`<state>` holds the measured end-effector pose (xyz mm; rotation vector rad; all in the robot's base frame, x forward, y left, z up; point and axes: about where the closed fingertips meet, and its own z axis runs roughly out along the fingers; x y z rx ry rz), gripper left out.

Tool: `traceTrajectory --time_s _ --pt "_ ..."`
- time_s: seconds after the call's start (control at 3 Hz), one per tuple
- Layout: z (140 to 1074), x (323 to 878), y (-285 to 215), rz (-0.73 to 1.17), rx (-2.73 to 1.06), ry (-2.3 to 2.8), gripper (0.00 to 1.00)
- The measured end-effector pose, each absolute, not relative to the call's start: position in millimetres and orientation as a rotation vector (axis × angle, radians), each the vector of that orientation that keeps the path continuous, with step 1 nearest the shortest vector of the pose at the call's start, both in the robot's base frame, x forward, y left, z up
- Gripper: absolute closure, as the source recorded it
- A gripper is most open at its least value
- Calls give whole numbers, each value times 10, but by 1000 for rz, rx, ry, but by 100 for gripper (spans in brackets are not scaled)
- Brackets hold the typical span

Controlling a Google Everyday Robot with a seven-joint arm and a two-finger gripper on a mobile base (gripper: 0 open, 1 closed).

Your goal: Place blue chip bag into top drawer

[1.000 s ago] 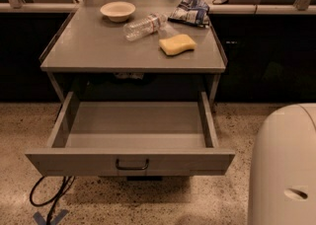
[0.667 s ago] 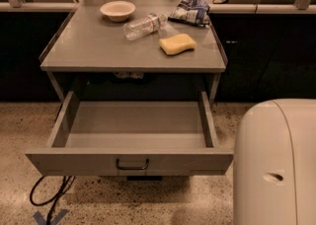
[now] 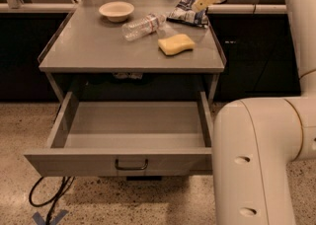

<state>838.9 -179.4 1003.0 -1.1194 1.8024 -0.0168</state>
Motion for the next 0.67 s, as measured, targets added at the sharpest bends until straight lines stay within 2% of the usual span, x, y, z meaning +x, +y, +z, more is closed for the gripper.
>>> traceTrajectory --time_s 0.67 --pt "9631 8475 -1566 67 -1181 1802 0"
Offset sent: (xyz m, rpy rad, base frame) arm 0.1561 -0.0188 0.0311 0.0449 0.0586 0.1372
